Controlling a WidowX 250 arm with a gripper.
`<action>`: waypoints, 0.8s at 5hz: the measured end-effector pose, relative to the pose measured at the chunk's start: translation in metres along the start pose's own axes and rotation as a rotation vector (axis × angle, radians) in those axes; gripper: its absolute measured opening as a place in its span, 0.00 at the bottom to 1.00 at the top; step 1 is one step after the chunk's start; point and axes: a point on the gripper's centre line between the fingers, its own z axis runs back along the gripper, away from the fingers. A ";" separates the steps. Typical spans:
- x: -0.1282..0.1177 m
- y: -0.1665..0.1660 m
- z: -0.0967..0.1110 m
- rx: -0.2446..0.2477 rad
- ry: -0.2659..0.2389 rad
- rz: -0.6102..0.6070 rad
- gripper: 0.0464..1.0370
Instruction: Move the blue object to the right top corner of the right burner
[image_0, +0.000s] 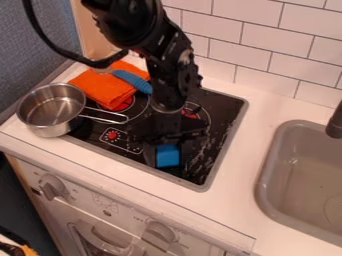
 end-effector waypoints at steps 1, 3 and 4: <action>0.020 0.000 0.042 -0.030 -0.071 -0.030 0.57; 0.044 -0.037 0.085 -0.118 -0.119 -0.127 0.57; 0.060 -0.064 0.073 -0.143 -0.070 -0.193 0.57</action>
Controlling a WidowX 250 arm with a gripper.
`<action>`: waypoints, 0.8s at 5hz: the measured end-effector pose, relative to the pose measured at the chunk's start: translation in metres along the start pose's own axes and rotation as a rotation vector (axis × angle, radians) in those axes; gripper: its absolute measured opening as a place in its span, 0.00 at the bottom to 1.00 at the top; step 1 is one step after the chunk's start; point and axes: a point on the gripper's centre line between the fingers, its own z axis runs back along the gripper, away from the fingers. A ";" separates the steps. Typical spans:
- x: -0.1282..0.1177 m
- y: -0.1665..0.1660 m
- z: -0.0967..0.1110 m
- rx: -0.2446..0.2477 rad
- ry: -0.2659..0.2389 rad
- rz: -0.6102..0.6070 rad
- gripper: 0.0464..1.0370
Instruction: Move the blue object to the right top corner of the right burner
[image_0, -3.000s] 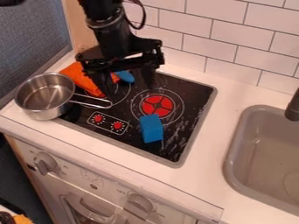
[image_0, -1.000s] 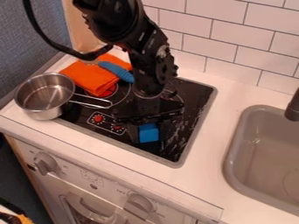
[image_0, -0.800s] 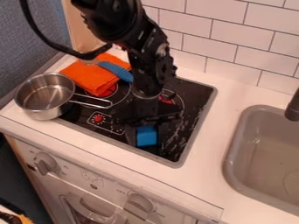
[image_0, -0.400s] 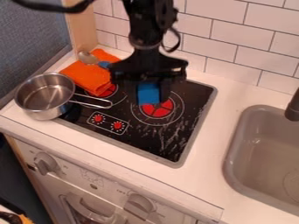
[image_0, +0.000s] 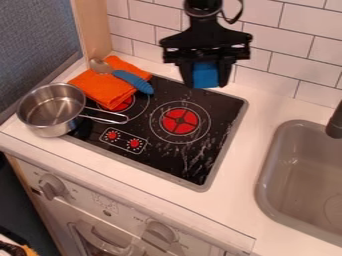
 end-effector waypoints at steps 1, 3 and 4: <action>0.016 -0.016 -0.019 -0.006 0.022 -0.036 0.57; 0.027 -0.031 -0.066 0.029 0.053 -0.062 0.57; 0.023 -0.026 -0.086 0.060 0.078 -0.062 0.57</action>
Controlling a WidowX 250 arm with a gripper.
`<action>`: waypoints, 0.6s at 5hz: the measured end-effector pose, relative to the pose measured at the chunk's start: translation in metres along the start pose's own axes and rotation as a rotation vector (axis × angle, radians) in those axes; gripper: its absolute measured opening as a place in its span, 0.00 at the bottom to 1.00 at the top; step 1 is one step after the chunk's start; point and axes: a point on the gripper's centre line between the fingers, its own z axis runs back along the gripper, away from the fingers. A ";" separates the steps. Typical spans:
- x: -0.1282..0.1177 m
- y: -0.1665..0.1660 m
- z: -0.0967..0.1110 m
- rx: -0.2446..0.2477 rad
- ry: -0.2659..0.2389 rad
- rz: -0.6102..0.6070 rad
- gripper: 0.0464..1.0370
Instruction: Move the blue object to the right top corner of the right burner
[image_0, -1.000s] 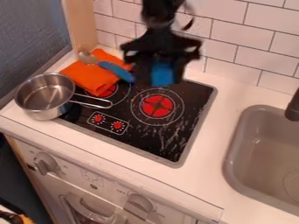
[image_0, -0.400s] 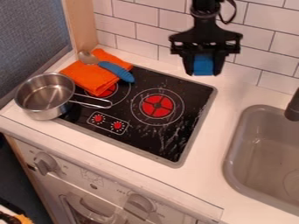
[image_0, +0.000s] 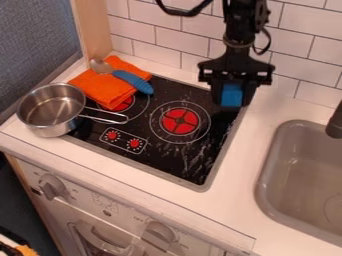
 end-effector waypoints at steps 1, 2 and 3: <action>-0.003 0.002 -0.012 0.013 0.017 -0.014 0.57; -0.003 0.004 -0.015 -0.001 0.036 0.002 0.68; 0.001 0.012 -0.014 0.004 0.059 0.018 0.94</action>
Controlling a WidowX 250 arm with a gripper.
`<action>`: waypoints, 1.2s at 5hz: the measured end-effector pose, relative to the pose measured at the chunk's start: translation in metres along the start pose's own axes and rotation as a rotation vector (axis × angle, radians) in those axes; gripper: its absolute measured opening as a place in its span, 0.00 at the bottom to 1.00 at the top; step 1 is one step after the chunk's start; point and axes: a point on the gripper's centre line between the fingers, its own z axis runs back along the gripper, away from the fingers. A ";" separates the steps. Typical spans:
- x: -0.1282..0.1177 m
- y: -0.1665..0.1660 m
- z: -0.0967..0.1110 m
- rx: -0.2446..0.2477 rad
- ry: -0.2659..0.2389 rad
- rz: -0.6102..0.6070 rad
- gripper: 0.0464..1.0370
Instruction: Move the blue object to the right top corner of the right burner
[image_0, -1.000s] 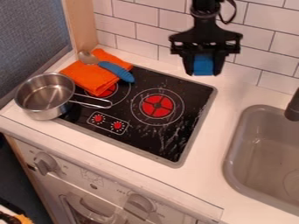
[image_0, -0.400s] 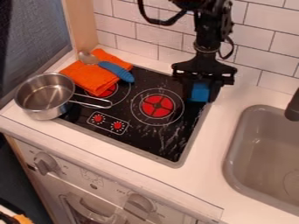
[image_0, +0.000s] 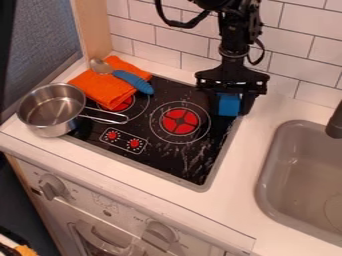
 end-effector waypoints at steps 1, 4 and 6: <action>-0.001 0.010 0.001 0.027 0.003 0.006 0.96; -0.004 0.009 0.030 -0.013 -0.031 -0.005 0.96; -0.007 0.008 0.091 -0.087 -0.131 -0.018 0.96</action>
